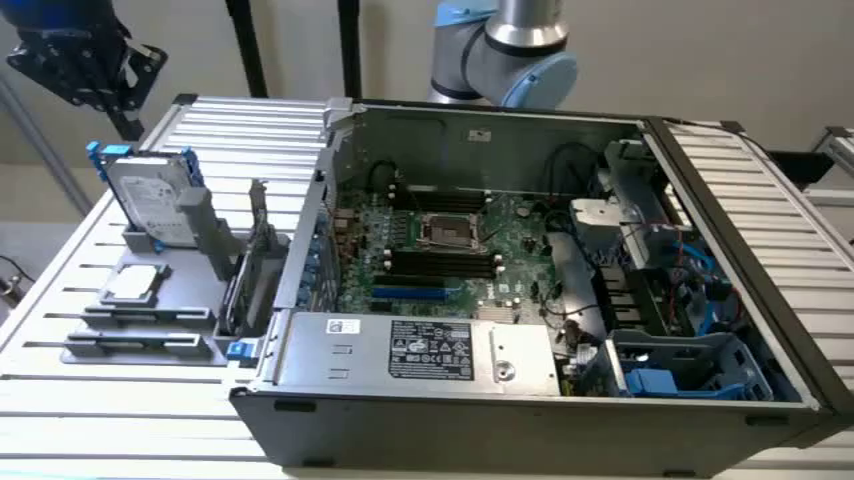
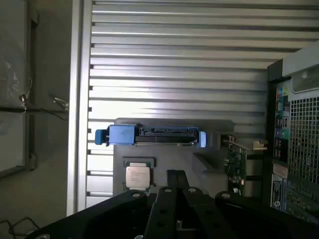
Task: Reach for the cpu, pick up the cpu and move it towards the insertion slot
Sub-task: 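Pick up the cpu and move it towards the insertion slot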
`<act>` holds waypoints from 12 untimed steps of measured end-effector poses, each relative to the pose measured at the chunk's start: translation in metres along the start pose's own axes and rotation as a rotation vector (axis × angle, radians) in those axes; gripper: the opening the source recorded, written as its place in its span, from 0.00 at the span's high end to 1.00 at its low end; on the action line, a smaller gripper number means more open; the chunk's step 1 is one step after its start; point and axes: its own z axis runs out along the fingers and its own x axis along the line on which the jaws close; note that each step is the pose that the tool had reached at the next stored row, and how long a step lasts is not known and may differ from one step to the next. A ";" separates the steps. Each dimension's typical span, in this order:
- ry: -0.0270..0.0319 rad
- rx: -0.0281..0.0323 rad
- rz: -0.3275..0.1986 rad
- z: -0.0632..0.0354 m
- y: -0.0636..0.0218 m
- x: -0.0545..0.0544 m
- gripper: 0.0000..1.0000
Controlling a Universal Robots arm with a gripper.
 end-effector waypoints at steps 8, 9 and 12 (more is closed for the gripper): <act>-0.0001 -0.0043 0.000 0.0000 0.0000 0.000 0.89; -0.0002 -0.0044 0.000 0.0005 -0.0002 0.000 0.89; -0.0001 -0.0045 0.000 0.0028 -0.0038 0.003 0.89</act>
